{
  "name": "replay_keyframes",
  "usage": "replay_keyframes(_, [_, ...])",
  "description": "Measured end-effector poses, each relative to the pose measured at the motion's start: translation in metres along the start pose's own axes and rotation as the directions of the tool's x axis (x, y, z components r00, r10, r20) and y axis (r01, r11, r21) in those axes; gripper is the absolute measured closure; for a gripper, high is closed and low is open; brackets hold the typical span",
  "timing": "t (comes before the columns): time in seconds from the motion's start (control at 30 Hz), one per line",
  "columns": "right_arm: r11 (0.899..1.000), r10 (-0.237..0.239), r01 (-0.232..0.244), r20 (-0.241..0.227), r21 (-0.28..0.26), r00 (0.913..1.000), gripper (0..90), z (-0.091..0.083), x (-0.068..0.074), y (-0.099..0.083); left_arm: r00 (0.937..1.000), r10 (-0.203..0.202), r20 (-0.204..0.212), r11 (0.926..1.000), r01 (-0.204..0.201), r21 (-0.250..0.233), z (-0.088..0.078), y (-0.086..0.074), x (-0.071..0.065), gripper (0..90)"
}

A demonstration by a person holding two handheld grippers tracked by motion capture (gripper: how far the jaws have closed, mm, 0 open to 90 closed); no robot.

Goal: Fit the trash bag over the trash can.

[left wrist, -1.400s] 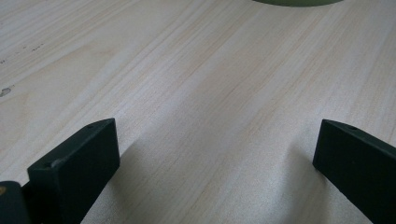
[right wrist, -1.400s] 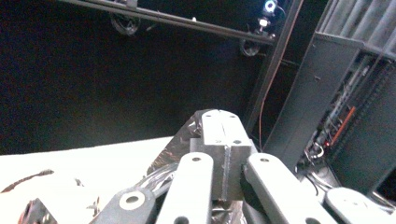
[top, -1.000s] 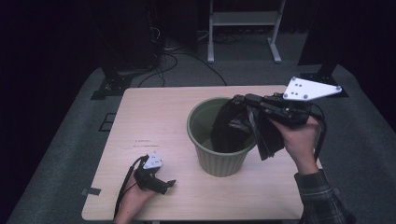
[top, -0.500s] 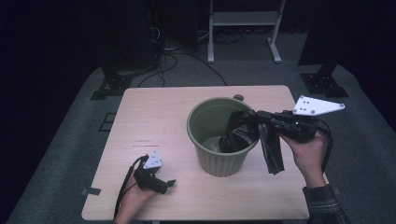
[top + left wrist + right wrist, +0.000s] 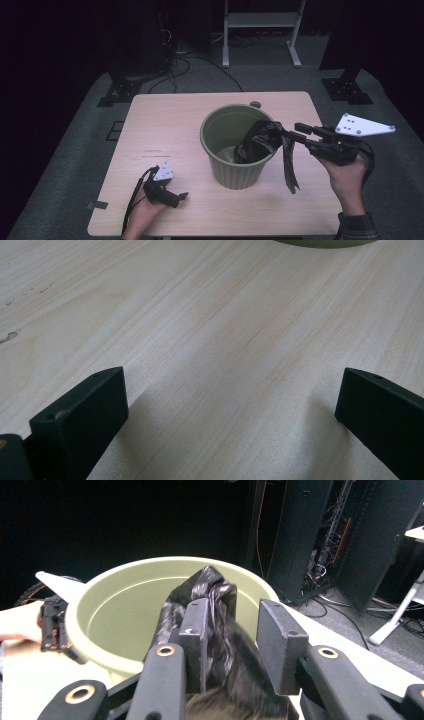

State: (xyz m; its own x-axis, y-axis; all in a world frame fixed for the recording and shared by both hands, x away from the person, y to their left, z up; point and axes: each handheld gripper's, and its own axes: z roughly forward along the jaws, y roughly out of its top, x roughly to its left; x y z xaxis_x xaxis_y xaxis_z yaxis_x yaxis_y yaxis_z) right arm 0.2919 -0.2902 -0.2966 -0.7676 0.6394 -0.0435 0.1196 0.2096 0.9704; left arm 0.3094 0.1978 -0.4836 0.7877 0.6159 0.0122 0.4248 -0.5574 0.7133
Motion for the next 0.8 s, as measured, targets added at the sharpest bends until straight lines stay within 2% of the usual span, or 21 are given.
replay_keyframes(0.07, [1.0, 0.009, -0.009, -0.007, -0.004, 0.9999, 64.6, -0.01, 0.005, -0.007, 1.0, -0.001, 0.0, 1.0, 0.001, 0.0, 0.0, 0.0, 0.0, 0.0])
replay_keyframes(0.2, [1.0, 0.018, -0.018, -0.017, -0.002, 0.9997, 64.6, -0.017, 0.012, -0.015, 1.0, -0.001, -0.001, 1.0, 0.001, 0.0, 0.0, 0.0, 0.0, 0.0])
replay_keyframes(0.27, [1.0, 0.024, -0.024, -0.029, 0.008, 0.9993, 64.6, -0.022, 0.02, -0.025, 1.0, -0.001, -0.001, 1.0, 0.001, 0.0, 0.0, 0.0, 0.0, 0.0])
replay_keyframes(0.47, [0.999, 0.038, -0.037, -0.033, 0.038, 0.9987, 64.5, -0.027, 0.029, -0.044, 1.0, -0.003, -0.002, 1.0, 0.003, 0.0, 0.0, 0.0, 0.0, 0.0])
replay_keyframes(0.8, [0.993, 0.093, -0.089, -0.048, 0.084, 0.9945, 63.8, -0.034, 0.039, -0.079, 1.0, -0.005, -0.005, 1.0, 0.005, 0.001, 0.0, 0.0, 0.0, 0.0])
